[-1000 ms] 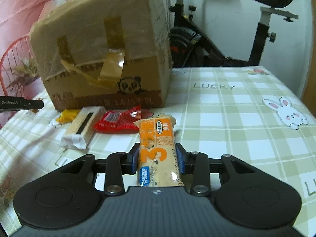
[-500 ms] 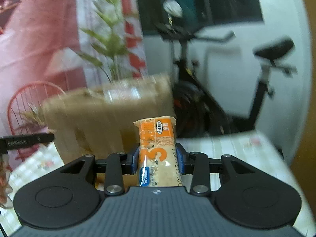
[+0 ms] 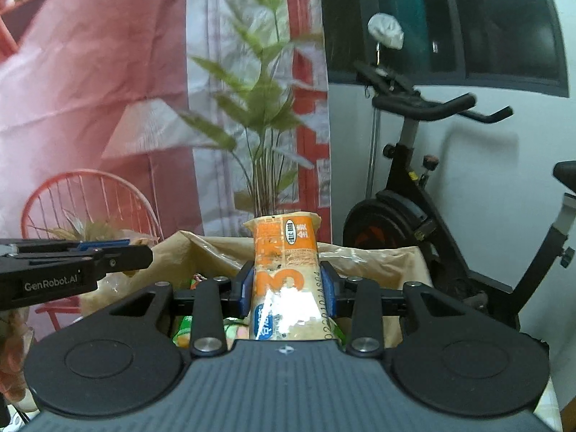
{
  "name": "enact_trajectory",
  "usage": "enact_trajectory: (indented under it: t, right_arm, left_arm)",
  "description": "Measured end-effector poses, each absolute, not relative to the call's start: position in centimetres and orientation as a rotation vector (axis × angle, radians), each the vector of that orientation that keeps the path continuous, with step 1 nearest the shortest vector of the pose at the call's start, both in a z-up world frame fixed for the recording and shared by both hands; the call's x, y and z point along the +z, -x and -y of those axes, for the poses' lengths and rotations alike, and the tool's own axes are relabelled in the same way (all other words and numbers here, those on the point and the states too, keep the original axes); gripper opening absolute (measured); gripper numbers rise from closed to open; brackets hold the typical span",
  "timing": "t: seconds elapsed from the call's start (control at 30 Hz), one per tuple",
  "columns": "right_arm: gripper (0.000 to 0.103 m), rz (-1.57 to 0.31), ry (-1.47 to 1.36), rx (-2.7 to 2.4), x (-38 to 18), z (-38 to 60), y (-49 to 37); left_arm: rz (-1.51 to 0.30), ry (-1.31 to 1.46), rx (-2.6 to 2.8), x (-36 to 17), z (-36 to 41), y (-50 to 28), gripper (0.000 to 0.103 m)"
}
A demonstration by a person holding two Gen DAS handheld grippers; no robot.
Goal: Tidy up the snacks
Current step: 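Carry the biscuit bar and brown candy over the box and release both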
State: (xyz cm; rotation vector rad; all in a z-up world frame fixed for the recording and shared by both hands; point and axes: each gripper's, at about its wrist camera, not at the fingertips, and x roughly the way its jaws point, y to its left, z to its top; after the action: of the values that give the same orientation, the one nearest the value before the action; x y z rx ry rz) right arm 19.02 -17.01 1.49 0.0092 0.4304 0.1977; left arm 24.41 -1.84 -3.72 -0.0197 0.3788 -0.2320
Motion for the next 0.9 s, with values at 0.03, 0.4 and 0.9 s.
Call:
enact_trajectory:
  t: [0.03, 0.4, 0.9]
  right_arm:
    - [0.039, -0.455, -0.008, 0.191, 1.2, 16.7, -20.0]
    - [0.053, -0.468, 0.016, 0.166, 1.9, 17.0, -19.0]
    - [0.055, -0.462, 0.051, 0.222, 1.5, 17.8, -8.8]
  left_arm:
    - [-0.389, 0.016, -0.228, -3.8, 1.7, -24.9, 0.018]
    - [-0.425, 0.043, -0.207, -2.9, -0.6, -24.5, 0.053]
    - [-0.437, -0.019, -0.218, -4.1, -0.6, -16.1, 0.054]
